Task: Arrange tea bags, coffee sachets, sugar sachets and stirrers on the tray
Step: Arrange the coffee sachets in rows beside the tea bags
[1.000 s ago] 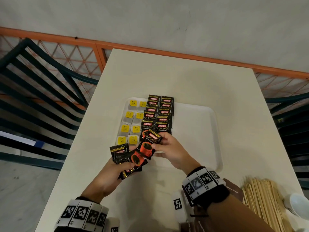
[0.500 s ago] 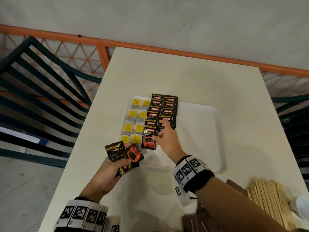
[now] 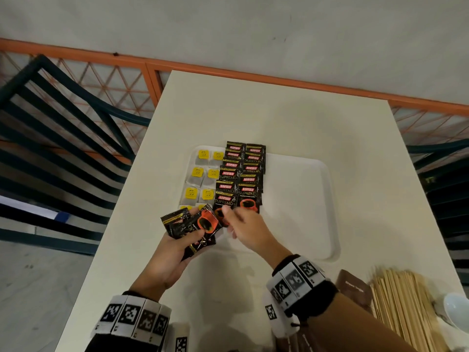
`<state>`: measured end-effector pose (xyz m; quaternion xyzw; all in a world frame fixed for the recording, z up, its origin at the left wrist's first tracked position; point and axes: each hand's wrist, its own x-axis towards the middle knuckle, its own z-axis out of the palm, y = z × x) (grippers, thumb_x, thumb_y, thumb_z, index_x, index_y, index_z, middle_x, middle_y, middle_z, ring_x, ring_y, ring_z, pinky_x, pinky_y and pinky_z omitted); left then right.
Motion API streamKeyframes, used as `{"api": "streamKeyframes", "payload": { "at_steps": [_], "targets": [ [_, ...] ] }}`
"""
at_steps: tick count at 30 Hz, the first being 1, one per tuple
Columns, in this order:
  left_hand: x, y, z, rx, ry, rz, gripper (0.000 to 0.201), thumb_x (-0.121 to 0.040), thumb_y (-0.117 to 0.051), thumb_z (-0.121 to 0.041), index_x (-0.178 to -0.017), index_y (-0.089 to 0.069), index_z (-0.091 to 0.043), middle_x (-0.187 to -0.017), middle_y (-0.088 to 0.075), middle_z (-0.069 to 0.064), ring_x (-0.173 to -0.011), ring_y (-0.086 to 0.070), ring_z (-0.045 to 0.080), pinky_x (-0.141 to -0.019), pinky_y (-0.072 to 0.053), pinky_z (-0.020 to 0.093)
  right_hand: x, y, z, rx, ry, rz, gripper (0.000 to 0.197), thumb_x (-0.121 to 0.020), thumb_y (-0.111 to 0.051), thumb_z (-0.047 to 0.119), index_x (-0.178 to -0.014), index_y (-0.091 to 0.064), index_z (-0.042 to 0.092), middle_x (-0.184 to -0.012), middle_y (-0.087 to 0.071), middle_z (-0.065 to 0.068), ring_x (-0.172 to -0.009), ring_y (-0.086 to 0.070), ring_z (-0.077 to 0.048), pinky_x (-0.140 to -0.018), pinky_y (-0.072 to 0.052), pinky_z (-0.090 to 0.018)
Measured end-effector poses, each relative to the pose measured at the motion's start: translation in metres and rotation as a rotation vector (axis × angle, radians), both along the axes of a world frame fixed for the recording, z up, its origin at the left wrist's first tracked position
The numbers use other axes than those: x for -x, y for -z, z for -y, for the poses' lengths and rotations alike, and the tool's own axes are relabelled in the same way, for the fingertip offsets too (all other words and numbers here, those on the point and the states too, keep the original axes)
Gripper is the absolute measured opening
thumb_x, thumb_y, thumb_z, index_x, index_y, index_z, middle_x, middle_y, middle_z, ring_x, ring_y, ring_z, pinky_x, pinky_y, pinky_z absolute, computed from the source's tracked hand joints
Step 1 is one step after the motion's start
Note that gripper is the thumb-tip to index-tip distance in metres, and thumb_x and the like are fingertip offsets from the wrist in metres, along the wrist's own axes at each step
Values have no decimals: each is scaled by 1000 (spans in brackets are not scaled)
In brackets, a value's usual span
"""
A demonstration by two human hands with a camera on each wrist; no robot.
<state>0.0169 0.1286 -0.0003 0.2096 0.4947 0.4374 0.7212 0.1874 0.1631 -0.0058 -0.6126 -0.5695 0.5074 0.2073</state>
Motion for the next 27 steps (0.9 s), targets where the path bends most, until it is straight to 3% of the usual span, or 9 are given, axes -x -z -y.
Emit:
{"api": "streamKeyframes", "payload": {
  "at_steps": [3, 6, 9, 11, 15, 17, 20, 25, 27],
  "targets": [
    [-2, 0, 1, 15, 4, -26, 36, -83, -56, -2, -116, -59, -17, -106, -70, 10, -107, -62, 30, -80, -57, 36, 4, -1, 14, 108, -122, -94, 27, -90, -51, 45, -82, -55, 20, -77, -60, 4, -64, -56, -8, -56, -42, -18],
    [-5, 0, 3, 23, 28, -12, 43, -73, -70, -15, -114, -60, -10, -108, -69, 17, -98, -67, 28, -69, -59, 31, 3, -2, 18, 59, -35, -97, 16, -87, -60, 33, -76, -50, 26, -79, -57, 6, -75, -55, -12, -68, -45, -28],
    [-7, 2, 4, 11, 52, -55, 32, -79, -63, -4, -110, -60, -12, -98, -72, 12, -87, -70, 23, -66, -59, 30, 0, -4, 20, 67, 12, -90, 16, -85, -63, 29, -80, -50, 22, -84, -57, 4, -76, -53, -12, -72, -46, -31],
    [-7, 4, 5, 17, 96, -124, 34, -85, -54, 4, -114, -58, -13, -102, -71, 12, -93, -68, 25, -72, -58, 33, -5, -8, 22, 30, -18, -43, 25, -82, -66, 27, -98, -49, 20, -99, -54, 2, -86, -51, -11, -74, -42, -25],
    [-11, 3, 7, -1, 224, -249, 28, -86, -56, 4, -106, -62, -15, -104, -69, 15, -97, -63, 32, -76, -53, 38, -15, -17, 22, -316, -320, 181, 62, -84, -60, 17, -139, -32, 25, -138, -39, 3, -125, -30, -12, -102, -25, -22],
    [-14, 2, 7, -14, 262, -276, 28, -85, -59, 2, -106, -62, -16, -100, -70, 11, -90, -66, 24, -71, -54, 32, -17, -21, 21, -382, -415, 271, 57, -86, -56, 13, -138, -37, 26, -139, -41, 4, -126, -30, -14, -107, -25, -27],
    [-16, 0, 7, -22, 329, -292, 31, -82, -64, -1, -110, -60, -15, -95, -71, 7, -83, -68, 16, -65, -54, 27, -22, -22, 22, -442, -436, 359, 51, -85, -61, 19, -132, -46, 31, -124, -46, -1, -113, -35, -17, -98, -32, -28],
    [-14, 3, 8, 4, 302, -271, 36, -85, -59, 2, -117, -58, -15, -110, -68, 13, -105, -63, 29, -85, -54, 41, -30, -17, 27, -452, -415, 409, 24, -88, -59, 23, -108, -65, 14, -114, -50, -5, -109, -40, -20, -93, -33, -25],
    [-14, 3, 8, -2, 258, -268, 35, -84, -60, 1, -114, -59, -16, -110, -68, 13, -104, -63, 28, -83, -54, 37, -32, -14, 27, -338, -395, 324, 19, -90, -56, 18, -100, -67, 7, -103, -59, -9, -98, -50, -20, -80, -34, -20]
  ]
}}
